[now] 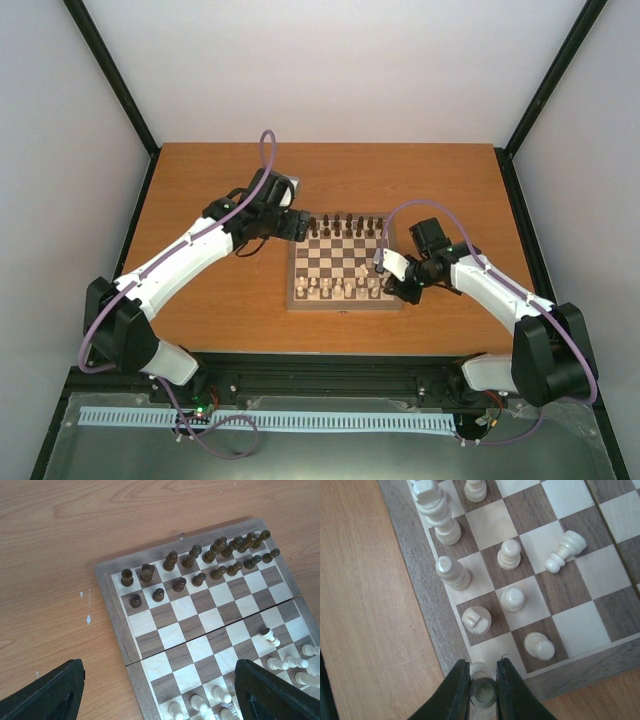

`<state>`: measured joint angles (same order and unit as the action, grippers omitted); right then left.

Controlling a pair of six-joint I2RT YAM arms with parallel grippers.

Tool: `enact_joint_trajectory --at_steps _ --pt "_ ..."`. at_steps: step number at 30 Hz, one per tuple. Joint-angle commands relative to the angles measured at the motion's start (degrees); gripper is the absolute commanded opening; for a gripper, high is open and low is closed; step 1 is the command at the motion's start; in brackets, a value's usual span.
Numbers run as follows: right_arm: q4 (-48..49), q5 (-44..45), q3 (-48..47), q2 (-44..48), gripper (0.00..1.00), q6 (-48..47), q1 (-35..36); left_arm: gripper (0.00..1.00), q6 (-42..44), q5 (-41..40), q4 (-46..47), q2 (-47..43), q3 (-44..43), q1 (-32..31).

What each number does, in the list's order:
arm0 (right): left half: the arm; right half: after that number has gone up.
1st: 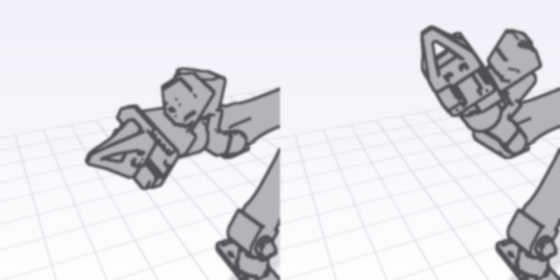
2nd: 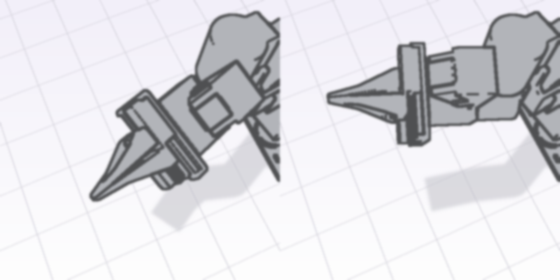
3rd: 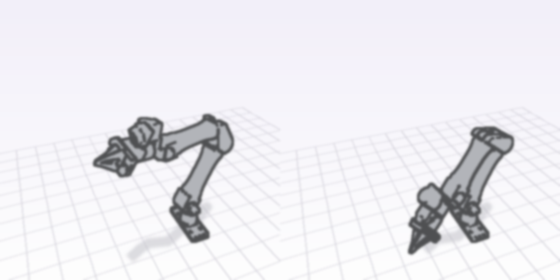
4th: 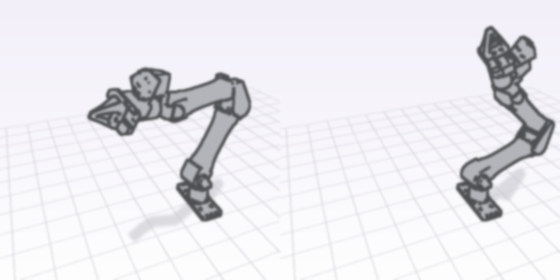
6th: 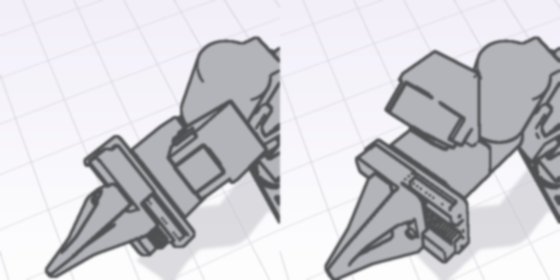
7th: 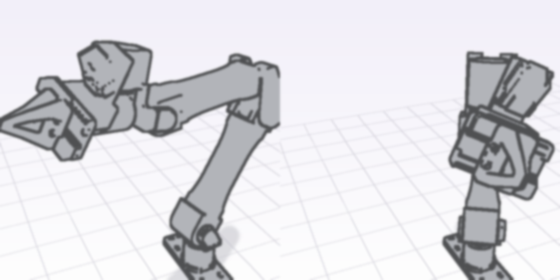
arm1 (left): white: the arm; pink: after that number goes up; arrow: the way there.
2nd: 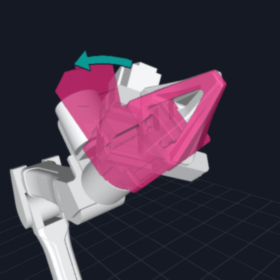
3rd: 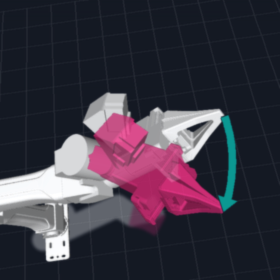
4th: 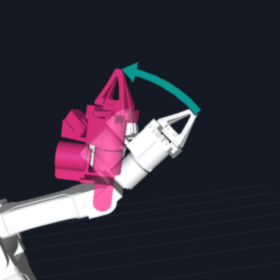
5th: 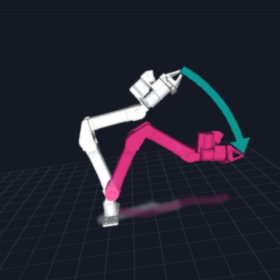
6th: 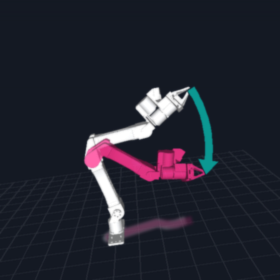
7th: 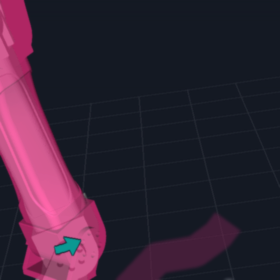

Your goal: Set up the chess pieces on the board

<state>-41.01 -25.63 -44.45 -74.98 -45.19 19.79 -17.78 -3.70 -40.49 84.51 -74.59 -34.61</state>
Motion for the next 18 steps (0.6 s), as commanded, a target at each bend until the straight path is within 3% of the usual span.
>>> enact_joint_trajectory --at_steps 1,18 --pt "4.61 2.7 0.71 0.25 0.13 0.08 1.62 0.84 0.63 0.69 1.61 -1.64 -0.14 -0.02" --pt "6.73 5.56 2.97 -1.92 0.15 -1.22 3.96 0.84 1.09 0.67 1.4 -2.07 -0.17 -0.02"
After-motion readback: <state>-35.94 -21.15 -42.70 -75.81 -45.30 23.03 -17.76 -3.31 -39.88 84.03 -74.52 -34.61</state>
